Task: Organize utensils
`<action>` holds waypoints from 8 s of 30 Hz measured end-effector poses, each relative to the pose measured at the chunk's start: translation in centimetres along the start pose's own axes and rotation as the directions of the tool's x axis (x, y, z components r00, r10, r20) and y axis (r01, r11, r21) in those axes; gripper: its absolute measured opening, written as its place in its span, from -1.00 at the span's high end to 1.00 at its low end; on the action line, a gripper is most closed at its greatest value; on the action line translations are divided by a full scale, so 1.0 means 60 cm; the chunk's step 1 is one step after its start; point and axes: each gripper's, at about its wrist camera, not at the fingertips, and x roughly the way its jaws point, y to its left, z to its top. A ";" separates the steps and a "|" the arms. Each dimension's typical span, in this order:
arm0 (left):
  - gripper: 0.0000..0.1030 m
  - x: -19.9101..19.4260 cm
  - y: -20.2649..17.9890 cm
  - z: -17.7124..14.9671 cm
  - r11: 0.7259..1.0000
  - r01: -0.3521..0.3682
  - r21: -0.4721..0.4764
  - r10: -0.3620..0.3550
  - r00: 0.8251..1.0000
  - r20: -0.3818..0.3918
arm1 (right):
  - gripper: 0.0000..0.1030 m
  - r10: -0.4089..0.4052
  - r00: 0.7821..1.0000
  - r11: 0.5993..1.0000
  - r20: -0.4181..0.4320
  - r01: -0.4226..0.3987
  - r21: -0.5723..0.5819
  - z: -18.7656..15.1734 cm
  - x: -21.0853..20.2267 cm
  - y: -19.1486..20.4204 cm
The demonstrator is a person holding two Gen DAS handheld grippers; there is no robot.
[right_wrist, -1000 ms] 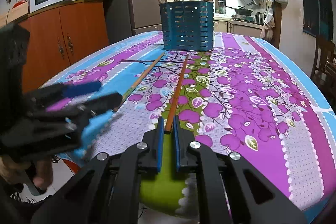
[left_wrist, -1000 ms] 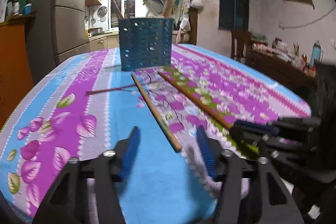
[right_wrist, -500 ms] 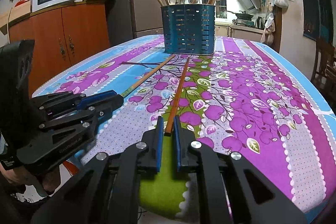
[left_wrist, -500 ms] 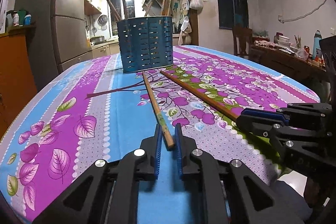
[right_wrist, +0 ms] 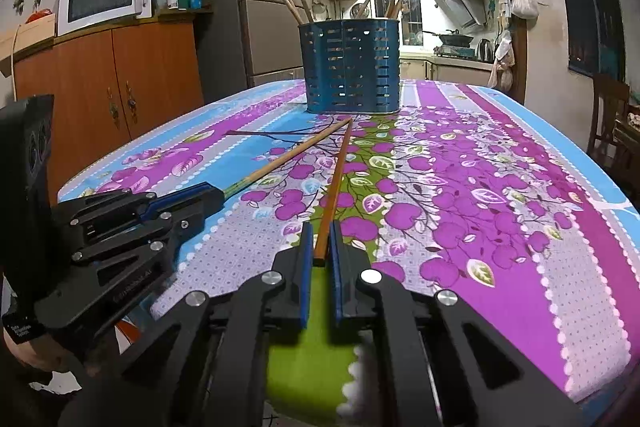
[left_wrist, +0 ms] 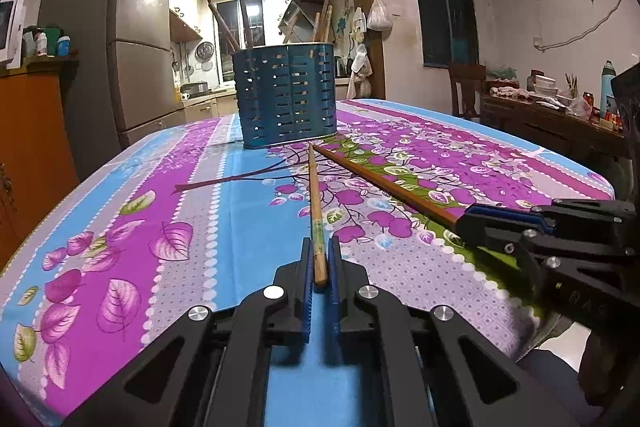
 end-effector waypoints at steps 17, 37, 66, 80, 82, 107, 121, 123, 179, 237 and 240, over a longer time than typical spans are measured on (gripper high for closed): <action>0.85 -0.119 0.012 0.168 1.000 0.010 0.026 -0.016 0.960 0.278 | 0.90 0.016 0.977 0.996 0.211 0.004 -0.091 0.168 -0.123 -0.021; 0.85 -0.068 0.064 0.318 0.997 0.078 -0.027 -0.070 0.972 0.225 | 0.91 0.081 0.975 0.989 0.206 -0.053 -0.137 0.328 -0.096 -0.034; 0.85 -0.105 0.098 0.551 0.997 0.066 -0.048 -0.056 0.979 0.197 | 0.91 0.079 0.958 0.995 0.277 -0.060 -0.077 0.535 -0.109 -0.083; 0.85 -0.065 0.143 0.711 0.996 -0.003 -0.087 0.025 0.968 0.252 | 0.91 0.057 0.953 0.996 0.298 -0.032 -0.086 0.688 -0.075 -0.101; 0.85 -0.049 0.147 0.722 0.996 -0.009 -0.085 0.030 0.969 0.245 | 0.91 0.051 0.955 0.996 0.293 -0.028 -0.081 0.700 -0.061 -0.108; 0.85 0.170 0.203 0.686 0.992 0.004 -0.122 0.010 0.994 0.113 | 0.91 0.089 0.979 0.996 0.182 -0.087 -0.018 0.689 0.128 -0.142; 0.85 0.234 0.216 0.654 0.991 -0.003 -0.132 0.010 0.999 0.050 | 0.91 0.099 0.989 0.995 0.108 -0.100 0.005 0.657 0.196 -0.151; 0.85 0.240 0.216 0.654 0.991 -0.005 -0.137 0.011 0.999 0.047 | 0.91 0.100 0.990 0.995 0.100 -0.102 0.008 0.654 0.201 -0.151; -0.91 -0.242 0.029 0.174 0.978 -0.120 -0.170 0.165 0.943 0.288 | -0.89 -0.267 0.919 0.964 0.290 0.254 0.081 0.158 -0.195 -0.022; -0.91 -0.262 -0.005 0.132 0.973 -0.189 -0.129 0.218 0.938 0.271 | -0.89 -0.245 0.910 0.968 0.334 0.247 0.039 0.108 -0.271 0.014; -0.91 -0.260 -0.003 0.131 0.972 -0.192 -0.133 0.222 0.938 0.267 | -0.89 -0.245 0.910 0.969 0.334 0.246 0.039 0.108 -0.270 0.015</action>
